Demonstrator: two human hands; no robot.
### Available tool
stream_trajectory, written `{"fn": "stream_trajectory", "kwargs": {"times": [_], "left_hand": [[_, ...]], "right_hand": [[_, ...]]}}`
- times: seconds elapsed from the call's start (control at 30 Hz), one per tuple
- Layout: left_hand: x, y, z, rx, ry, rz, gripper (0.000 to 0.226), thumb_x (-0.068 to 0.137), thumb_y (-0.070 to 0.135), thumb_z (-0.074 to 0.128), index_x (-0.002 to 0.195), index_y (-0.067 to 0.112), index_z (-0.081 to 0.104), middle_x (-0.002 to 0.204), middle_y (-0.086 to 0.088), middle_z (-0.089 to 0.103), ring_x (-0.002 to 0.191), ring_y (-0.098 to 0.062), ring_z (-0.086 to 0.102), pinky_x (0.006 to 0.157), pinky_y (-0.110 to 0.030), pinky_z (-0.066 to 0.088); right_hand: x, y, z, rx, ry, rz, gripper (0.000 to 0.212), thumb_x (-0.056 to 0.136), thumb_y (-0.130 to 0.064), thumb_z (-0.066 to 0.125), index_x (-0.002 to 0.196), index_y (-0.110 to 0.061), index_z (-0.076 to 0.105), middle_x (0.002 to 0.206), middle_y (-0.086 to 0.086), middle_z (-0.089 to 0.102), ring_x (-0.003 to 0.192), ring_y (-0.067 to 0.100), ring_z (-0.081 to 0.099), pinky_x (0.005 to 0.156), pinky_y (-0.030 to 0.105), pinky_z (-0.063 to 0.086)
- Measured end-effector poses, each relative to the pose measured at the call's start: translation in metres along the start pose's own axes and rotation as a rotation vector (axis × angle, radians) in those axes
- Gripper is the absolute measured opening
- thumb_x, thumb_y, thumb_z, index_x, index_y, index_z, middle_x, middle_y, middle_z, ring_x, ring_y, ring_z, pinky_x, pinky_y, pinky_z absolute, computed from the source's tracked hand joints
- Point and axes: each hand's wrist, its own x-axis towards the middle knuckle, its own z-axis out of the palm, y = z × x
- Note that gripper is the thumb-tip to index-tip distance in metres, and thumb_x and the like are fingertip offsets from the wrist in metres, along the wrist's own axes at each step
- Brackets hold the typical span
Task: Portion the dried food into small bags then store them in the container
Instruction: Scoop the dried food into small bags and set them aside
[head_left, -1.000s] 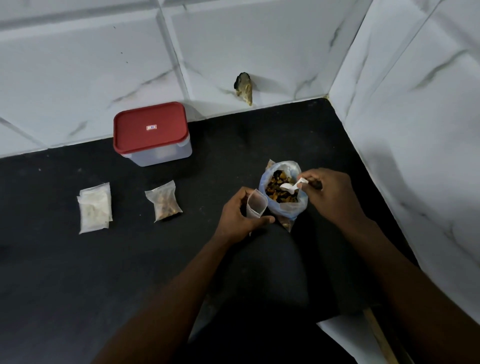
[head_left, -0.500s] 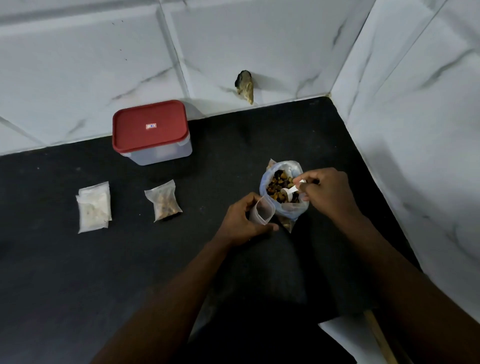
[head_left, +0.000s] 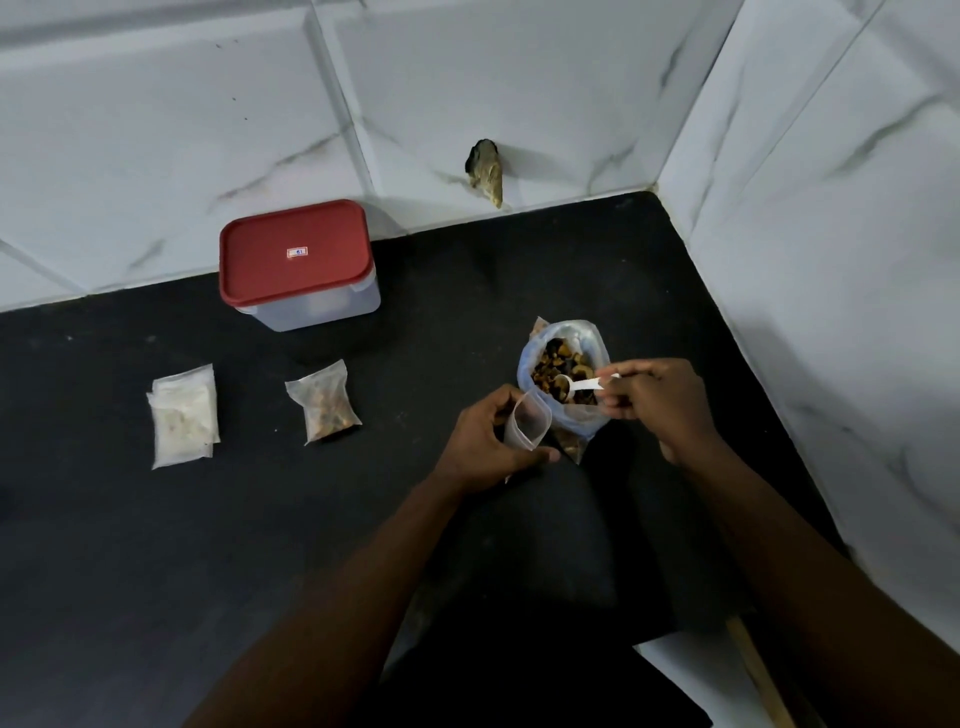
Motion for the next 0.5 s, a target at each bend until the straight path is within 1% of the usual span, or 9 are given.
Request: {"fn": "stream_trajectory", "kwargs": {"times": [0.13,0.2,0.3,0.4,0.5], "left_hand": [[-0.0005,0.0016,-0.0017,-0.004,-0.002,-0.011,0.051,0.072,0.016,0.093,0.113,0.025,0.064,0.113,0.012,0.068,0.106,0.005,0.064,0.084,-0.013,0.054],[-0.0007,0.002,-0.0022,-0.002,-0.004,-0.01,0.051,0.072,0.016,0.093,0.111,0.027,0.064,0.113,0.013,0.068,0.106,0.006,0.064,0.084,-0.013,0.053],[-0.0013,0.0016,-0.0031,0.006,-0.006,-0.018,0.051,0.071,0.019,0.094,0.111,0.031,0.064,0.114,0.013,0.068,0.107,0.004,0.064,0.085,-0.016,0.055],[-0.0019,0.001,-0.0043,0.016,0.005,-0.014,0.052,0.071,0.021,0.093,0.114,0.027,0.064,0.116,0.012,0.067,0.108,0.003,0.064,0.085,-0.016,0.055],[-0.0024,0.0007,-0.0075,0.03,0.029,-0.017,0.053,0.071,0.024,0.094,0.114,0.03,0.063,0.115,0.013,0.067,0.108,0.005,0.063,0.083,-0.016,0.055]], "right_hand": [[0.0033,0.0075,-0.0027,0.115,-0.018,0.146,0.014,0.094,-0.006,0.065,0.097,-0.014,0.076,0.091,0.008,0.077,0.085,0.018,0.076,0.069,0.028,0.059],[0.0035,0.0086,0.0003,0.15,-0.015,0.165,0.013,0.093,-0.006,0.066,0.098,-0.013,0.076,0.09,0.007,0.077,0.085,0.018,0.075,0.067,0.027,0.058],[0.004,0.0089,0.0029,0.187,-0.022,0.192,0.014,0.094,-0.006,0.066,0.1,-0.013,0.076,0.091,0.007,0.077,0.079,0.014,0.072,0.064,0.025,0.055],[0.0054,0.0117,0.0004,0.236,-0.036,0.22,0.015,0.094,-0.007,0.065,0.104,-0.012,0.075,0.093,0.009,0.078,0.075,0.013,0.069,0.063,0.026,0.054],[0.0047,0.0102,-0.0022,0.31,-0.047,0.219,0.015,0.094,-0.005,0.065,0.103,-0.011,0.075,0.088,0.009,0.078,0.071,0.011,0.066,0.062,0.025,0.055]]}}
